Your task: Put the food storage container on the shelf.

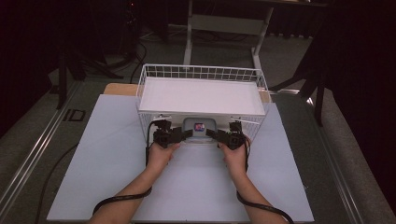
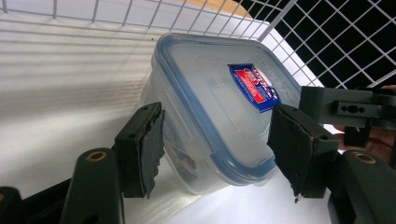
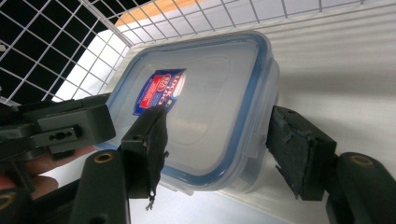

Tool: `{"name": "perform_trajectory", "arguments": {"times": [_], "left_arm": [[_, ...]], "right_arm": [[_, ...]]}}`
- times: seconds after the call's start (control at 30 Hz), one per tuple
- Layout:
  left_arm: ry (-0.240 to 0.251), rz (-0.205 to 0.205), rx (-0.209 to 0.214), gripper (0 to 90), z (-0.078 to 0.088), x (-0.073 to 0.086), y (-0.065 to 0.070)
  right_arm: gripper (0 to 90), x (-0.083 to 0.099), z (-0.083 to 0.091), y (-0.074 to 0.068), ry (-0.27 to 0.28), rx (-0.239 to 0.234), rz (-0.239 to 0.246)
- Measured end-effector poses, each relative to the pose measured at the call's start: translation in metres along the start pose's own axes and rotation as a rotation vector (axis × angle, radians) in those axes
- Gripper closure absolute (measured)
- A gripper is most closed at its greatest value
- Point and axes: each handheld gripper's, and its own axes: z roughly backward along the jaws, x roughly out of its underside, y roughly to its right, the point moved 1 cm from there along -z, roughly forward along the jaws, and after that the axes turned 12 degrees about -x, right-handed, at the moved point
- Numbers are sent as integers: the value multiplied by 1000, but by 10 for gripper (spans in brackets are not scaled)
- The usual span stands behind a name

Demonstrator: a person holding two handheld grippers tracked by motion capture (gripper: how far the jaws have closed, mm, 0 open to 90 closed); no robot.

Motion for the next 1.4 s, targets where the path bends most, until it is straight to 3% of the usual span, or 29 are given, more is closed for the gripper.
{"name": "perform_trajectory", "arguments": {"times": [0.13, 0.17, 0.2, 0.27, 0.5, 0.63, 0.7, 0.77, 0.87, 0.97, 1.07, 1.2, 1.3, 1.4], "left_arm": [[16, -15, -6, 375, 5, 1, 0], [22, -14, -6, 375, 7, 2, 0], [27, -20, 5, 375, 8, 3, -1], [38, 3, -4, 374, 14, 6, 1], [69, -68, 67, 294, 36, 18, 1], [66, -116, 80, 165, 53, 29, 7], [111, -150, 74, 133, 66, 36, 12], [138, -191, 60, 12, 80, 42, 18], [181, -257, 8, 12, 102, 49, 25], [184, -275, 22, 12, 117, 56, 29], [173, -301, 32, 12, 129, 64, 29], [177, -277, 25, 12, 138, 82, 27], [185, -278, 21, 12, 137, 94, 23], [174, -267, 39, 12, 132, 97, 20]], "right_arm": [[406, -1, 4, -6, 0, 33, 41], [408, -1, 5, -6, 6, 29, 99], [408, -1, 7, -9, 5, 53, 97], [402, -1, 10, -12, -1, 37, 105], [401, 7, 20, -21, 23, 61, 206], [423, 16, 22, -36, -10, 58, 258], [484, 21, 21, -42, -13, 41, 259], [556, 26, 20, -46, -14, 36, 266], [728, 34, 17, -49, -14, 34, 270], [898, 39, 13, -51, -30, 33, 277], [900, 40, 8, -53, -52, 39, 292], [900, 41, 1, -51, -69, 32, 288], [900, 43, -7, -48, -81, 33, 276], [900, 43, -14, -44, -82, 40, 270]]}}
